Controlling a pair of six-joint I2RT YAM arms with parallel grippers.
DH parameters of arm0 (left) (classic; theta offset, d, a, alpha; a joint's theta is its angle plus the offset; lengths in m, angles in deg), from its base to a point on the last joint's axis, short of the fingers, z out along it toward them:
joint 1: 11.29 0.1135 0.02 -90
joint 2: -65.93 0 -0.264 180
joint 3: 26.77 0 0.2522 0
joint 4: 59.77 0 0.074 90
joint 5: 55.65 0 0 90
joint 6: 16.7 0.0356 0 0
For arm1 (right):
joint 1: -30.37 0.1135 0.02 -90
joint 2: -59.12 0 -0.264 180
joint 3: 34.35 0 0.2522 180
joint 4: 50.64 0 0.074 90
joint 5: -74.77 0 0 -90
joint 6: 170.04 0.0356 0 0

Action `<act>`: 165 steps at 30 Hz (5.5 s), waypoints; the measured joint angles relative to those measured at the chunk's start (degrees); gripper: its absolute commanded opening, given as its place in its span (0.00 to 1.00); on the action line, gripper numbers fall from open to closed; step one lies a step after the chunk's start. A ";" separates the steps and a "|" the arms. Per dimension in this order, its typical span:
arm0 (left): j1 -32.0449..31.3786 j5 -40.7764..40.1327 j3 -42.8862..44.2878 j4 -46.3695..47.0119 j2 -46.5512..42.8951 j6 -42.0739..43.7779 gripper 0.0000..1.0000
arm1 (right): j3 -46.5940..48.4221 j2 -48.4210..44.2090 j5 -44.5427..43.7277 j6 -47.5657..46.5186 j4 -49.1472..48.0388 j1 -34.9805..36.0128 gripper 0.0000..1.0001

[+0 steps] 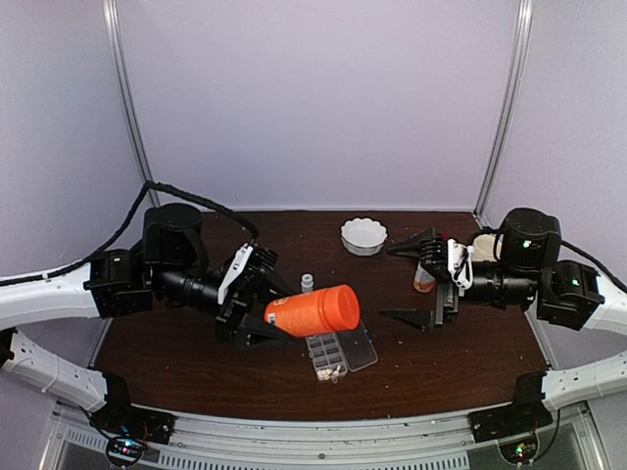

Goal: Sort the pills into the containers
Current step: Screw the lid of the pill bottle onto the pill bottle.

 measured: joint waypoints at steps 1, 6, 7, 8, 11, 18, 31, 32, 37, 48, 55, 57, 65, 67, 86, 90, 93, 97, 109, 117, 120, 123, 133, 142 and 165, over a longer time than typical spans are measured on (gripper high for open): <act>0.00 0.72 0.20 -0.72 0.22 -0.42 0.00 | 0.48 0.37 1.18 -1.53 0.02 0.52 0.90; 0.00 1.03 0.55 -3.04 1.03 -1.22 0.00 | 3.08 1.86 3.26 -5.64 1.20 3.39 0.86; 0.00 0.85 0.72 -3.54 1.27 -1.31 0.00 | 3.65 2.32 3.32 -6.08 1.42 3.87 0.85; 0.00 0.57 1.18 -4.48 1.55 -1.36 0.00 | 4.39 2.89 3.32 -6.71 1.77 4.42 0.85; 0.00 -0.68 2.54 -5.95 2.47 -1.49 0.00 | 6.01 4.28 3.32 -8.13 2.80 5.64 0.86; 0.00 -3.04 3.37 -7.72 2.69 -1.53 0.00 | 8.11 7.08 2.86 -11.06 5.97 7.26 0.83; 0.00 -3.85 4.39 -8.87 4.37 -1.68 0.00 | 8.72 9.55 2.27 -12.26 6.54 7.98 0.71; 0.00 -3.89 4.44 -8.92 4.46 -1.68 0.00 | 8.72 9.64 2.27 -12.24 6.56 7.98 0.71; 0.00 -4.13 5.16 -9.81 5.05 -1.68 0.00 | 8.72 9.66 2.27 -12.24 6.56 8.00 0.65; 0.00 -4.17 5.75 -10.64 5.66 -1.68 0.00 | 8.96 9.68 2.32 -11.67 6.51 8.24 0.65; 0.00 -4.09 6.14 -10.99 5.84 -1.66 0.00 | 8.96 9.79 2.38 -11.52 6.54 8.24 0.48; 0.00 -4.07 6.14 -11.37 5.84 -1.66 0.00 | 8.96 9.94 2.45 -11.80 6.51 8.24 0.46; 0.07 -3.89 6.14 -11.76 5.86 -1.62 0.00 | 9.07 10.25 2.40 -10.69 6.62 8.24 0.38; 0.11 -3.87 6.14 -11.76 5.86 -1.38 0.00 | 9.44 10.45 2.23 -9.22 6.88 8.24 0.37; -0.61 -24.70 6.19 -11.15 3.30 15.63 0.00 | 20.00 17.75 -5.70 37.90 14.62 7.04 0.19; -0.76 -30.36 5.57 -7.78 3.32 22.29 0.00 | 20.61 18.51 -4.98 51.65 13.55 5.05 0.16; -0.83 -33.83 4.46 -4.35 3.30 27.21 0.00 | 18.97 18.27 -3.76 61.53 10.54 3.43 0.15; -0.96 -39.01 3.87 -0.55 3.50 33.99 0.00 | 17.00 18.05 -2.34 73.40 5.84 1.36 0.20; -2.67 -47.32 4.13 7.02 6.32 43.28 0.00 | 13.18 15.10 0.61 84.46 1.07 -2.47 0.76; -1.60 -46.86 4.96 2.43 6.29 33.07 0.00 | 20.02 9.42 -1.03 63.69 13.07 -1.46 0.84; -1.60 -45.05 5.03 -0.04 5.75 27.23 0.00 | 23.80 8.41 -2.75 50.27 18.05 -1.29 0.82; -1.60 -41.68 5.05 -3.13 4.11 20.26 0.00 | 23.67 6.47 -4.09 37.40 20.57 -0.79 0.86; 1.57 -14.45 5.42 -8.57 -0.07 2.38 0.00 | 19.96 5.44 0.22 6.05 20.15 0.83 0.85; 3.43 0.11 7.23 -13.79 2.95 -2.19 0.00 | 19.50 8.09 3.02 -3.21 16.33 5.70 0.85; 3.43 4.04 10.14 -16.52 6.32 -2.54 0.00 | 20.15 13.88 -5.27 -9.70 15.91 11.21 0.70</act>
